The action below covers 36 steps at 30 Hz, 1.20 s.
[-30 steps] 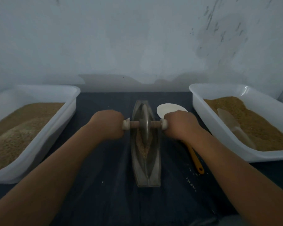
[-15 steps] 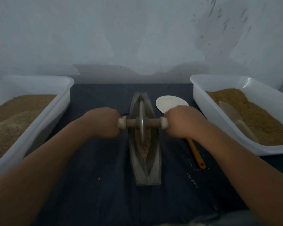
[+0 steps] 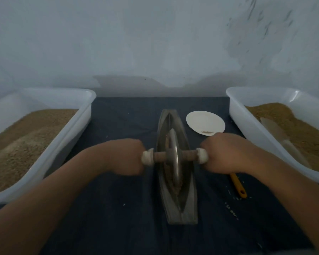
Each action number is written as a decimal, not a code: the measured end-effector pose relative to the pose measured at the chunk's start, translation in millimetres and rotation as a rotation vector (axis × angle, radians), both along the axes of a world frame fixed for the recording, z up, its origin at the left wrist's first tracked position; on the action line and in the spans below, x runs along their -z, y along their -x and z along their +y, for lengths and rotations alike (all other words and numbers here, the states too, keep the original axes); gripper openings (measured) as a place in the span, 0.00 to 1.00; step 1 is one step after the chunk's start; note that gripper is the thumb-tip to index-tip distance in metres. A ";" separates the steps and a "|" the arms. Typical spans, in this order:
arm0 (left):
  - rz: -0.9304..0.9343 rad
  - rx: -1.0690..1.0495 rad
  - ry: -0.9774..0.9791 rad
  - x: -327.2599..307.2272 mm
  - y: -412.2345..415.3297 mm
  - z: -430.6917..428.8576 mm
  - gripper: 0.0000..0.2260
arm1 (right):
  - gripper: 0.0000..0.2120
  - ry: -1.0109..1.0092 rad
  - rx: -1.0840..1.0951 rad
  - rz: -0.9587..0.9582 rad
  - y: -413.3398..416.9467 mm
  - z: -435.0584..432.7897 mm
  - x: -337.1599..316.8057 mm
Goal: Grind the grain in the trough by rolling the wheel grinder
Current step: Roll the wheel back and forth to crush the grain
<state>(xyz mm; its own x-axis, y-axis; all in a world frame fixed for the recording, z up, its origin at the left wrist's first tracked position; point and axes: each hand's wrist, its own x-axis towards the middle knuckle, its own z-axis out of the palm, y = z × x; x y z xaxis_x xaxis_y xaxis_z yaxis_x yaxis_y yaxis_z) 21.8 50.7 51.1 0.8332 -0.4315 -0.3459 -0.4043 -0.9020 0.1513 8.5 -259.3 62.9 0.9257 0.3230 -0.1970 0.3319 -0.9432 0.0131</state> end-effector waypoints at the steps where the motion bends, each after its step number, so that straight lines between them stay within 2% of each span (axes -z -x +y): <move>1: -0.059 -0.006 -0.034 -2.1 -5.5 -4.0 0.12 | 0.09 -0.006 0.015 -0.042 -7.6 0.9 3.0; 5: -0.500 -0.143 -0.105 -15.4 -44.5 -27.2 0.12 | 0.09 -0.022 0.124 -0.340 -60.5 15.6 10.3; 7: -0.578 -0.193 -0.102 -19.1 -55.0 -35.7 0.11 | 0.09 -0.042 0.165 -0.425 -74.1 19.4 14.6; 10: -0.477 -0.127 -0.103 -20.2 -47.4 -32.4 0.10 | 0.09 -0.062 0.153 -0.390 -63.8 14.1 19.1; 14: -0.129 0.057 -0.164 -14.3 -19.6 -19.5 0.09 | 0.07 -0.063 0.090 0.104 -14.0 -6.1 17.4; 15: -0.097 0.069 -0.177 -13.4 -17.8 -18.8 0.09 | 0.09 -0.066 0.075 0.137 -6.9 -9.3 17.5; 18: -0.167 0.023 -0.177 -16.2 -29.0 -22.1 0.10 | 0.11 -0.036 0.072 -0.026 -19.3 -6.1 18.0; 21: -0.450 -0.109 -0.147 -20.2 -53.2 -29.9 0.11 | 0.11 -0.062 0.121 -0.361 -56.6 10.6 17.4; 23: -0.565 -0.180 -0.127 -17.5 -61.7 -33.2 0.11 | 0.12 -0.062 0.154 -0.453 -74.3 19.1 15.2; 25: -0.541 -0.171 -0.095 -12.4 -61.8 -32.0 0.11 | 0.12 -0.060 0.144 -0.448 -77.8 20.2 14.5; 28: -0.319 -0.075 -0.052 -8.6 -41.9 -19.1 0.10 | 0.13 -0.102 0.073 -0.394 -51.3 9.3 17.4; 30: -0.251 -0.011 -0.054 -0.3 -20.1 -8.0 0.10 | 0.13 -0.085 0.021 -0.321 -19.1 -2.7 23.4; 34: -0.427 0.024 -0.078 11.1 -7.3 -6.0 0.13 | 0.13 -0.035 0.032 -0.217 0.2 -8.6 25.9; 36: -0.428 -0.054 -0.094 0.7 -30.8 -15.8 0.13 | 0.11 -0.031 0.081 -0.308 -22.4 3.9 19.0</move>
<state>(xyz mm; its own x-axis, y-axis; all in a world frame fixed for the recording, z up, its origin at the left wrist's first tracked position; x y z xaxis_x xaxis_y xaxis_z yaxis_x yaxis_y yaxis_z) 52.6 34.9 50.4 0.9304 -0.3667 -0.0008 -0.3648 -0.9254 -0.1031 30.9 -255.5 43.8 0.9631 0.2474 0.1057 0.2407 -0.9679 0.0724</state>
